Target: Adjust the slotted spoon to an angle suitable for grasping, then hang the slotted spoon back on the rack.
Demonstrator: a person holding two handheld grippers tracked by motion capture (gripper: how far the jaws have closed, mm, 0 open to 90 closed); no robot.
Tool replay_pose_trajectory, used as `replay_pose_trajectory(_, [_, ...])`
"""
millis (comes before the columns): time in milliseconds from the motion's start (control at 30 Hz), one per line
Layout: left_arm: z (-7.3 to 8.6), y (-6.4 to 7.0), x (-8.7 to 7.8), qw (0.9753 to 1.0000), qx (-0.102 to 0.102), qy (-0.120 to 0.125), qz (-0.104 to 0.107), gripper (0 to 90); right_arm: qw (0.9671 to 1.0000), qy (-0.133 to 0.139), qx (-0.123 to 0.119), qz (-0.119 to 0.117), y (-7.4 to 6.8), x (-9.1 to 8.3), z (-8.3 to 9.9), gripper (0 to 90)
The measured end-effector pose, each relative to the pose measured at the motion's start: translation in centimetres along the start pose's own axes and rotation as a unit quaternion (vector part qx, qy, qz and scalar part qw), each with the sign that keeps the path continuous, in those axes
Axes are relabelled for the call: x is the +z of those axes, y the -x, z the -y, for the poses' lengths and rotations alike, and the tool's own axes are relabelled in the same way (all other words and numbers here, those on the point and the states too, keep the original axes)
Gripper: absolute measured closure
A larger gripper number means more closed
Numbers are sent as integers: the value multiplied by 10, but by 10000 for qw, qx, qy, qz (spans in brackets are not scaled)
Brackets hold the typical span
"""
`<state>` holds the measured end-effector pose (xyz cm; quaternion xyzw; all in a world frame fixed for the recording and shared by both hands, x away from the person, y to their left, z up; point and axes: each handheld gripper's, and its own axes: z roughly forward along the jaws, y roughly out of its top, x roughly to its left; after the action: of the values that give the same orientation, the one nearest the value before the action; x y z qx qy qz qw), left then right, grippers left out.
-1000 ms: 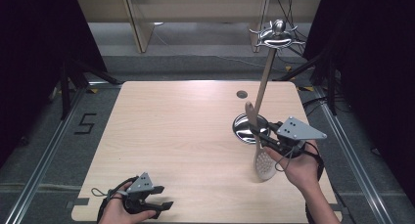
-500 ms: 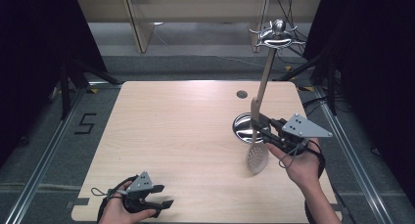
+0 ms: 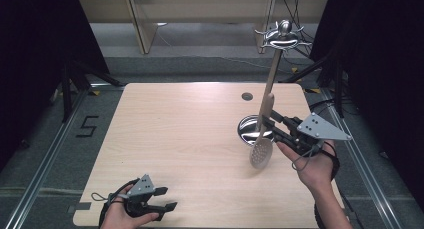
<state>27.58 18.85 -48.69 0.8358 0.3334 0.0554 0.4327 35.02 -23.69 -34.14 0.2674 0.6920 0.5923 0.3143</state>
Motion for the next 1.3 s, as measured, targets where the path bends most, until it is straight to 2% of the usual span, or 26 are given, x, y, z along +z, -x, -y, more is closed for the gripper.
replay_pose_trajectory(33, [0, -2, -1, 9999, 96, -73, -46, 373, 9999, 88, -93, 34, 2, 1, -1, 709])
replay_pose_trajectory(67, [0, 0, -2, 10000, 20, 32, -27, 373, 10000, 36, 7, 1, 0, -1, -2, 709])
replay_pose_trajectory(133, [-1, -1, -2, 9998, 107, 148, -11, 373, 9999, 99, -36, 54, 0, -1, -3, 709])
replay_pose_trajectory(200, [-1, -3, -3, 9997, 209, 50, -74, 373, 10000, 80, 27, 28, 0, -2, -3, 709])
replay_pose_trajectory(267, [-1, -3, -3, 9998, 178, 68, -59, 373, 9999, 119, -5, 17, 1, -1, -4, 709])
replay_pose_trajectory(300, [0, -1, -2, 9999, 29, 73, -73, 373, 9999, 111, 11, 19, 1, -1, -4, 709])
replay_pose_trajectory(333, [0, -1, -2, 9999, 9, 93, -57, 373, 9999, 76, 82, -11, 0, -1, -4, 709])
replay_pose_trajectory(367, [0, -1, -2, 9999, 3, 90, -66, 373, 10000, 93, -3, -6, 2, 0, -4, 709])
replay_pose_trajectory(400, [-1, -4, -4, 9998, 161, 65, -95, 373, 9999, 82, 63, 14, 1, 0, -4, 709])
replay_pose_trajectory(433, [-1, -4, -4, 9998, 163, 58, -110, 373, 9999, 95, 71, 29, 2, 0, -3, 709])
replay_pose_trajectory(467, [-1, -4, -4, 9998, 133, 98, -110, 373, 9999, 80, 96, 34, 1, -1, -3, 709])
replay_pose_trajectory(500, [-1, -2, -4, 9999, -36, 136, -98, 374, 9999, 91, 87, 62, 2, -1, -3, 709])
replay_pose_trajectory(567, [-1, -4, -4, 9997, 110, 172, -94, 373, 9999, 93, 79, 70, 2, -3, -3, 709])
replay_pose_trajectory(633, [-1, -3, -4, 9997, 55, 226, -90, 374, 9998, 92, 24, 186, 4, -5, -5, 709])
replay_pose_trajectory(667, [-1, -5, -7, 9997, 167, 108, -132, 374, 9997, 86, 83, 230, 4, -7, -6, 709])
replay_pose_trajectory(700, [-1, -4, -7, 9998, 81, 185, -88, 374, 9994, 102, 98, 319, 4, -8, -6, 709])
replay_pose_trajectory(800, [-2, -5, -7, 9996, 153, 224, -81, 374, 9984, 87, 152, 530, 1, -13, -9, 709])
replay_pose_trajectory(833, [-3, -6, -7, 9995, 205, 197, -150, 374, 9977, 92, 155, 647, 1, -15, -10, 709])
replay_pose_trajectory(867, [-4, -5, -8, 9997, 141, 184, -22, 374, 9972, 96, 234, 702, 0, -17, -11, 709])
replay_pose_trajectory(967, [-5, -4, -6, 9995, 116, 306, -39, 375, 9948, 160, 202, 986, 2, -22, -14, 709])
replay_pose_trajectory(1033, [-5, -4, -6, 9995, 119, 305, -37, 375, 9930, 158, 276, 1140, 1, -24, -16, 709])
replay_pose_trajectory(1067, [-5, -4, -6, 9994, 122, 313, -39, 375, 9922, 185, 235, 1212, 2, -25, -17, 709])
replay_pose_trajectory(1133, [-6, -5, -7, 9996, 171, 246, -15, 376, 9912, 193, 273, 1282, 2, -25, -18, 709])
replay_pose_trajectory(1233, [-6, -4, -6, 9993, 149, 340, -64, 377, 9900, 130, 324, 1364, 1, -25, -19, 708])
replay_pose_trajectory(1300, [-6, -3, -6, 9991, 119, 415, -60, 377, 9893, 125, 269, 1431, 2, -25, -19, 709])
